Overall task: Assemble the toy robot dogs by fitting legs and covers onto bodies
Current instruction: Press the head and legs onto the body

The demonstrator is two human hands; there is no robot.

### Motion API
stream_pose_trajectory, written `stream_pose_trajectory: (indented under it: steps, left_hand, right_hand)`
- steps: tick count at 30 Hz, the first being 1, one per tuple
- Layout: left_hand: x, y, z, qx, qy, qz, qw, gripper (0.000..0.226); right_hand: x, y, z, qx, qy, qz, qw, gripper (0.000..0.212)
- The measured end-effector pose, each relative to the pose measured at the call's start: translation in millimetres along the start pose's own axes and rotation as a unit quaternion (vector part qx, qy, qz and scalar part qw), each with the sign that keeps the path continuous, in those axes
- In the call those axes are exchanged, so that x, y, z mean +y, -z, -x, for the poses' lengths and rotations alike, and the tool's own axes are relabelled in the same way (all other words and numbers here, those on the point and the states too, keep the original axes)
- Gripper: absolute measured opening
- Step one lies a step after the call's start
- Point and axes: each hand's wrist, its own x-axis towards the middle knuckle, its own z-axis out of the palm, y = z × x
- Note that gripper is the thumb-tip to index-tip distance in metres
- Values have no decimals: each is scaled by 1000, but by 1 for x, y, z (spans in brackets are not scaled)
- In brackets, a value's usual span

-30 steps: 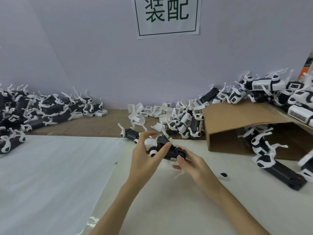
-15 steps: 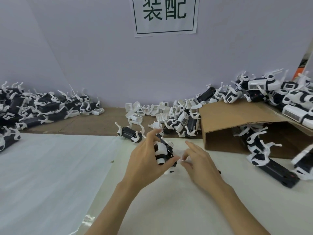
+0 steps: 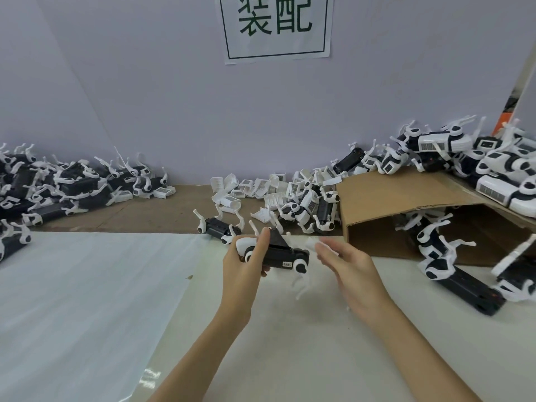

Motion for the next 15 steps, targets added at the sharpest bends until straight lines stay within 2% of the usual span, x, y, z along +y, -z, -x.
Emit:
stream_pose_trajectory:
  steps: [2, 6, 8, 11, 15]
  left_hand:
    - [-1, 0, -1, -2, 41, 28, 999, 50]
    - [1, 1, -2, -9, 59, 34, 998, 48]
    - [1, 2, -3, -12, 54, 40, 998, 51]
    - [2, 1, -2, -21, 53, 40, 998, 50]
    - [2, 1, -3, -16, 31, 24, 999, 42]
  right_hand:
    - [-2, 0, -1, -12, -24, -72, 997, 30]
    - [-9, 1, -3, -46, -36, -155, 986, 58]
    - [-11, 2, -3, -69, -35, -183, 980, 54]
    - [-11, 1, 0, -70, -37, -201, 976, 36]
    - [-12, -1, 4, -58, -38, -172, 983, 31]
